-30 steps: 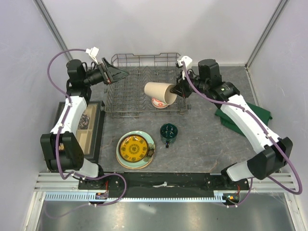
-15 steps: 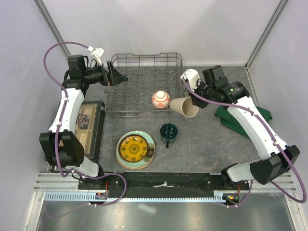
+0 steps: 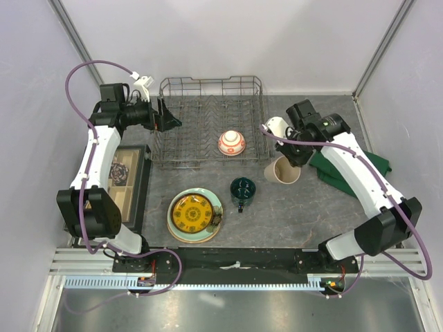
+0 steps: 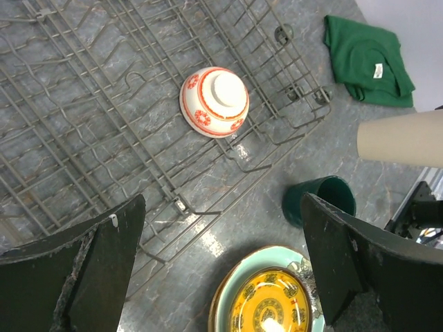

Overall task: Unload the mixed dishes from the dish rack
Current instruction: Place the cup at the center of the board.

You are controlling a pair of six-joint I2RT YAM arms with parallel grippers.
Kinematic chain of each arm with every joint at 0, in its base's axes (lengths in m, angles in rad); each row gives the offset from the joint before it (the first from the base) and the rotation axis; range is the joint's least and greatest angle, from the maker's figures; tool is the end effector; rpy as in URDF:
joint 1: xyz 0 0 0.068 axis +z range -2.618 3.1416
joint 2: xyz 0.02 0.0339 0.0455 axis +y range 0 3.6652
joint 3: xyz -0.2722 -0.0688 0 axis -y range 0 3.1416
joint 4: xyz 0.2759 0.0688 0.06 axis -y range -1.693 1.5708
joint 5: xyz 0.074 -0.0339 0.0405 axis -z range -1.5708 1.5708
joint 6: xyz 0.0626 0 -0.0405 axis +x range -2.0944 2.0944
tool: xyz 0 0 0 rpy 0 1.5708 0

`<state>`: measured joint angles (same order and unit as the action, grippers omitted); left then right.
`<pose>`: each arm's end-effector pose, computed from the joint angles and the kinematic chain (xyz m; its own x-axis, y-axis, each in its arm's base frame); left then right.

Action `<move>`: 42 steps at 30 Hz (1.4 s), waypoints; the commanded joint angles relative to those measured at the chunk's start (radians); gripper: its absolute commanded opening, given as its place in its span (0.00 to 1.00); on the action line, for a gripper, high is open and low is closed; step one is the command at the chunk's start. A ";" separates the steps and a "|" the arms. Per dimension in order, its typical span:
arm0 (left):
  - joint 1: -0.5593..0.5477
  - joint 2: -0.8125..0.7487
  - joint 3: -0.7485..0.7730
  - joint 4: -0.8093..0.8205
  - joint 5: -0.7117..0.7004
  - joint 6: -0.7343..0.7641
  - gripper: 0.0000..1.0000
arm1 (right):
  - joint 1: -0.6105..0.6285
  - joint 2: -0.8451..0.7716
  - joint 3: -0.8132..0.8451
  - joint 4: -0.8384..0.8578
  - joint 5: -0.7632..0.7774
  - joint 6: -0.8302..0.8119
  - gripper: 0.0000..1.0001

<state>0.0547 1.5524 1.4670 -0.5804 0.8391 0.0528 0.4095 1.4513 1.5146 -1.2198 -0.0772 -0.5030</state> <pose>0.3881 -0.0254 0.3504 -0.5870 0.0032 -0.8096 0.5795 0.6999 -0.4174 0.2861 0.1295 0.3362 -0.5306 -0.7542 -0.3867 -0.7775 0.6148 -0.1322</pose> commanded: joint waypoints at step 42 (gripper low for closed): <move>0.002 -0.025 0.030 -0.073 -0.107 0.197 0.99 | 0.091 0.284 0.013 -0.052 0.014 -0.005 0.00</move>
<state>0.0547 1.5528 1.4673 -0.6571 0.7341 0.2058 0.4934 1.7359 1.4765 -1.2400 -0.0799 -0.5167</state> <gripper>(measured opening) 0.991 0.154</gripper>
